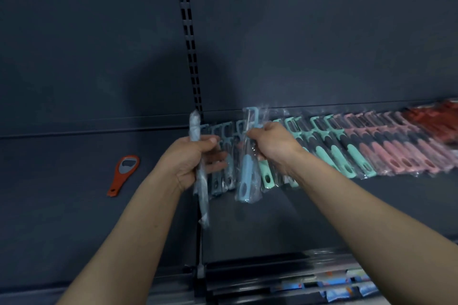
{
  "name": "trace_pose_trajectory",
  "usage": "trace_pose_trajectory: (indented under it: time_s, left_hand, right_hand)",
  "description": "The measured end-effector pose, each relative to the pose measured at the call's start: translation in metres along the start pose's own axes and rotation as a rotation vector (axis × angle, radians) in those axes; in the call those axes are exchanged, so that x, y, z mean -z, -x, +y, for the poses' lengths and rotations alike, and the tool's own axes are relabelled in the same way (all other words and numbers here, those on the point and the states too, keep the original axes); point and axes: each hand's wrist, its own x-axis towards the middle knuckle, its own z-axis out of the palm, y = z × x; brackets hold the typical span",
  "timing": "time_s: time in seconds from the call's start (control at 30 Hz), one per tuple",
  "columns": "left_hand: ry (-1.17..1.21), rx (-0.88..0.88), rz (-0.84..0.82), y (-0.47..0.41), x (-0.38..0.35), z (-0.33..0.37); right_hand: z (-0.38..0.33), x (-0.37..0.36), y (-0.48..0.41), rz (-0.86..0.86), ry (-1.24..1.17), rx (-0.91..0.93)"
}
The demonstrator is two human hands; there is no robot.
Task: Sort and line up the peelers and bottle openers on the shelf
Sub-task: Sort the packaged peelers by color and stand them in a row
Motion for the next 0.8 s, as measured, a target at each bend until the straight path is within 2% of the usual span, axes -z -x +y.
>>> trace_pose_trajectory:
  time_s: [0.1, 0.2, 0.3, 0.4, 0.57, 0.7, 0.8]
  left_hand:
    - [-0.032, 0.003, 0.085, 0.000, 0.004, 0.002]
    - [-0.064, -0.016, 0.123, -0.002, 0.008, 0.004]
    - [-0.043, -0.007, 0.138, -0.001, 0.011, 0.008]
    - [-0.008, -0.017, 0.078, 0.003, 0.010, 0.012]
    - [-0.336, -0.127, 0.052, 0.002, 0.015, 0.012]
    - [-0.517, -0.171, -0.024, 0.004, 0.024, 0.011]
    - [-0.769, -0.292, 0.024, 0.002, 0.031, 0.013]
  right_hand:
    - [0.001, 0.009, -0.006, 0.087, 0.173, 0.102]
    - [0.002, 0.016, -0.012, 0.146, 0.213, 0.121]
    - [0.004, 0.018, -0.015, 0.141, 0.237, 0.118]
    - [0.002, 0.012, -0.016, 0.084, 0.234, 0.122]
    - [-0.005, -0.002, -0.013, 0.023, 0.360, 0.200]
    - [-0.005, -0.022, -0.012, 0.104, 0.533, 0.239]
    - [-0.003, -0.037, -0.015, 0.127, 0.650, 0.254]
